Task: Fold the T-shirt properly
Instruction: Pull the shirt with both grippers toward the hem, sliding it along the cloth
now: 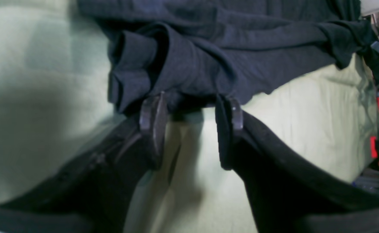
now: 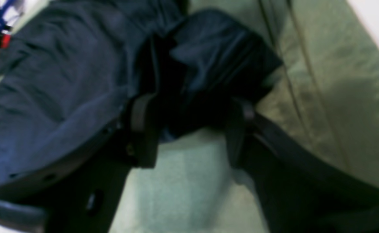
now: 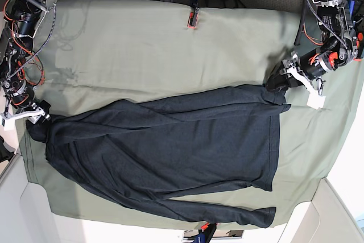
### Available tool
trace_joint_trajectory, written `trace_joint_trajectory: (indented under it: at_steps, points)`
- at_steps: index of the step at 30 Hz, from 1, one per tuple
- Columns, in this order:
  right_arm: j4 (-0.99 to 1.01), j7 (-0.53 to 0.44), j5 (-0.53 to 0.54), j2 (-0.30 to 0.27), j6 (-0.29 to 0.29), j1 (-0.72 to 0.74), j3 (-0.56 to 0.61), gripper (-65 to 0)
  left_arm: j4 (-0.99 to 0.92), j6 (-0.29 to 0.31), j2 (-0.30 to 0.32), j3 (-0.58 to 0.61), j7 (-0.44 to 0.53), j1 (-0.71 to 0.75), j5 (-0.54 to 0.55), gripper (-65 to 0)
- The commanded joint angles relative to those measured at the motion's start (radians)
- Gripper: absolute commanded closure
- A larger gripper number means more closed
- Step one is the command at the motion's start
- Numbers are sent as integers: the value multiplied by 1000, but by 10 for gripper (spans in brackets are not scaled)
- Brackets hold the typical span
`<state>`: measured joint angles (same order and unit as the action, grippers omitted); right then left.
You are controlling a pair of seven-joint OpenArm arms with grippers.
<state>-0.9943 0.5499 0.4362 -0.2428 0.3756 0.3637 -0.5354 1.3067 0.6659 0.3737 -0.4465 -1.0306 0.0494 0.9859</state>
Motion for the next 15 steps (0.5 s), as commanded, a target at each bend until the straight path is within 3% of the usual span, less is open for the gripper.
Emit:
trace_joint_trajectory:
  at_steps: [1, 6, 10, 15]
  points:
    - [-13, -21, 12, -6, 0, 27, 7, -317, 13, -1, 17, -6, 18, -19, 15, -279]
    - [-13, -25, -14, 34, -2, 27, 13, -317, 13, -8, 17, -6, 32, -39, -13, -279]
    - [-13, -26, -26, 58, -13, 27, 13, -317, 11, -74, 17, -6, 62, -52, -80, -280]
    - [-13, -27, -29, 63, -13, 27, 13, -317, -2, -79, 17, -6, 68, -52, -85, -280]
